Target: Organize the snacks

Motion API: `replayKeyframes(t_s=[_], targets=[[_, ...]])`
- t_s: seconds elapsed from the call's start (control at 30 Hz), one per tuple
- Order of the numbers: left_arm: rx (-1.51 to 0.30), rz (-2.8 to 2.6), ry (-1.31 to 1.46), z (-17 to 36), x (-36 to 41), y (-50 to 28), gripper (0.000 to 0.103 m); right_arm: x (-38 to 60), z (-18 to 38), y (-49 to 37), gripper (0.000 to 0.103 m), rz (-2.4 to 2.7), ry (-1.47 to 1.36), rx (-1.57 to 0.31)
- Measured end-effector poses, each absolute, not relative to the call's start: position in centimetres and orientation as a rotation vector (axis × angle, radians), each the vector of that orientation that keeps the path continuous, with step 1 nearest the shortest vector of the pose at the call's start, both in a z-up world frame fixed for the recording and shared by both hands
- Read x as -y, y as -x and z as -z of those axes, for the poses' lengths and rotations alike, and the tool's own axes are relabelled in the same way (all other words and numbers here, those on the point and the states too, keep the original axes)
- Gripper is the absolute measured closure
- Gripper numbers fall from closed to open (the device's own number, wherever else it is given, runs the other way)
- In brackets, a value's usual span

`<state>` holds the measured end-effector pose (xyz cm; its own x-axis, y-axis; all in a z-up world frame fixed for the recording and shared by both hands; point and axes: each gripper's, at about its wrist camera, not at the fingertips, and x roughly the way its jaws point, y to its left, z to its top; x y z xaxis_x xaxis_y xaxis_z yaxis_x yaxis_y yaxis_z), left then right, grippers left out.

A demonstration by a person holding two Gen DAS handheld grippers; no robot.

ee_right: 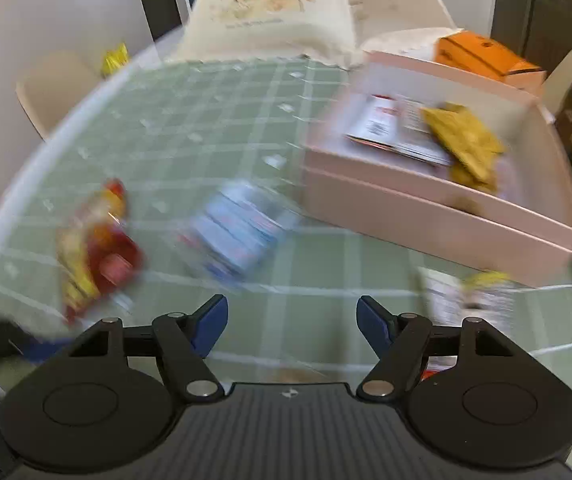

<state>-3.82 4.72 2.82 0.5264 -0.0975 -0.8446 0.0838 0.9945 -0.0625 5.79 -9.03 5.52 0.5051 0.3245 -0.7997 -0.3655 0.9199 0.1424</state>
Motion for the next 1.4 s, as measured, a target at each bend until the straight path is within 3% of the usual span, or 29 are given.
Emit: replayKeyframes(t_s=[0.2, 0.23, 0.3, 0.33, 0.37, 0.4, 0.73, 0.8, 0.9, 1.07, 1.2, 1.3, 1.4], targets=[[-0.995, 0.117, 0.011, -2.7, -4.9, 4.3, 0.057, 2.7, -4.1, -10.7, 0.030, -0.283, -0.013, -1.006], [-0.991, 0.121, 0.019, -2.7, -5.1, 4.4, 0.057, 2.3, -3.5, -11.7, 0.020, -0.272, -0.025, -1.029], [-0.987, 0.128, 0.028, -2.7, -5.3, 4.4, 0.055, 1.5, -3.1, -12.5, 0.018, -0.273, 0.011, -1.004], [-0.988, 0.129, 0.034, -2.7, -5.4, 4.4, 0.055, 1.0, -2.9, -12.6, 0.022, -0.279, 0.065, -0.995], [-0.988, 0.132, 0.038, -2.7, -5.4, 4.4, 0.057, 0.9, -2.9, -12.3, 0.037, -0.297, 0.114, -0.992], [-0.988, 0.135, 0.039, -2.7, -5.4, 4.4, 0.056, 1.2, -3.2, -11.8, 0.043, -0.324, 0.137, -0.987], [-0.957, 0.136, -0.069, -2.4, -3.1, 4.0, 0.047, 11.2, -8.7, -1.0, 0.045, -0.408, 0.101, -0.876], [-0.954, 0.149, -0.070, -2.6, -2.8, 3.8, 0.060, 13.0, -9.3, 0.4, 0.045, -0.360, 0.101, -0.845], [-0.956, 0.235, -0.002, -3.1, -3.0, 3.5, 0.061, 16.0, -9.6, 2.0, 0.045, -0.273, 0.056, -0.855], [-0.737, 0.361, 0.098, -11.0, -2.1, 2.2, 0.061, 20.4, -9.8, 3.9, 0.045, -0.153, 0.012, -0.844], [-0.537, 0.444, 0.177, -18.8, -0.2, -3.2, 0.057, 22.7, -11.0, 5.4, 0.045, -0.104, -0.011, -0.797], [-0.562, 0.500, 0.197, -20.3, 2.1, -9.2, 0.055, 23.5, -11.7, 5.4, 0.045, -0.082, -0.044, -0.766], [-0.653, 0.446, 0.241, -18.0, 2.5, -12.9, 0.059, 23.7, -12.1, 5.2, 0.045, -0.069, -0.056, -0.750]])
